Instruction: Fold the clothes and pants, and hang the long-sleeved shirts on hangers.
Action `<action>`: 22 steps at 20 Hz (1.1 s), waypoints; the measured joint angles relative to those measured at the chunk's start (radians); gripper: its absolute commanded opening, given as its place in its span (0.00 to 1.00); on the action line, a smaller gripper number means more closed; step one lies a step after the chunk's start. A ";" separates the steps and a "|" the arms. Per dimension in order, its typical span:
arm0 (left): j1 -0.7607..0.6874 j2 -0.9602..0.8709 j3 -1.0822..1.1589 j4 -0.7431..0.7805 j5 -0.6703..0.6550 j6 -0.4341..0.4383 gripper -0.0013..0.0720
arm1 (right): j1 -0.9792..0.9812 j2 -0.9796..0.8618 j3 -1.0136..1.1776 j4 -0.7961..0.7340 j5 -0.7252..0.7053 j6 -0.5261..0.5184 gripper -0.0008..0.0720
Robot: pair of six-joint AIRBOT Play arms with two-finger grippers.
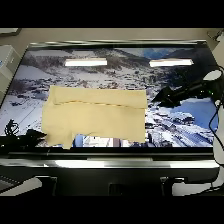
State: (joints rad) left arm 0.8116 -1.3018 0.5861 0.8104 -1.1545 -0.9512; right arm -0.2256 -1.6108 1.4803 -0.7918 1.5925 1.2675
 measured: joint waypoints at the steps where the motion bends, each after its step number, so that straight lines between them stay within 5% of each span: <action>1: -0.005 -0.010 -0.001 -0.002 0.003 0.007 0.56 | 0.000 0.000 0.000 0.000 0.000 0.000 0.73; 3: -0.020 -0.025 -0.001 -0.006 0.006 0.014 0.50 | 0.000 0.000 0.000 -0.005 0.000 -0.003 0.73; 5: -0.040 -0.039 -0.002 0.002 0.022 0.021 0.09 | -0.001 0.000 -0.002 -0.015 -0.005 -0.008 0.73; 6: -0.047 -0.043 -0.002 0.015 0.033 0.023 0.05 | -0.002 0.000 -0.006 -0.022 -0.008 -0.011 0.73; 15: -0.066 -0.053 -0.002 0.012 0.026 0.025 0.04 | -0.175 0.024 -0.285 -0.034 -0.002 -0.029 0.78; 22: -0.067 -0.055 -0.003 -0.011 0.022 0.016 0.04 | -0.077 0.055 -0.554 -0.015 -0.112 -0.109 0.77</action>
State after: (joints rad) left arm 0.7444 -1.3567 0.5827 0.7994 -1.1324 -0.9348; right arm -0.3023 -1.5562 0.9264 -0.8066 1.4807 1.1580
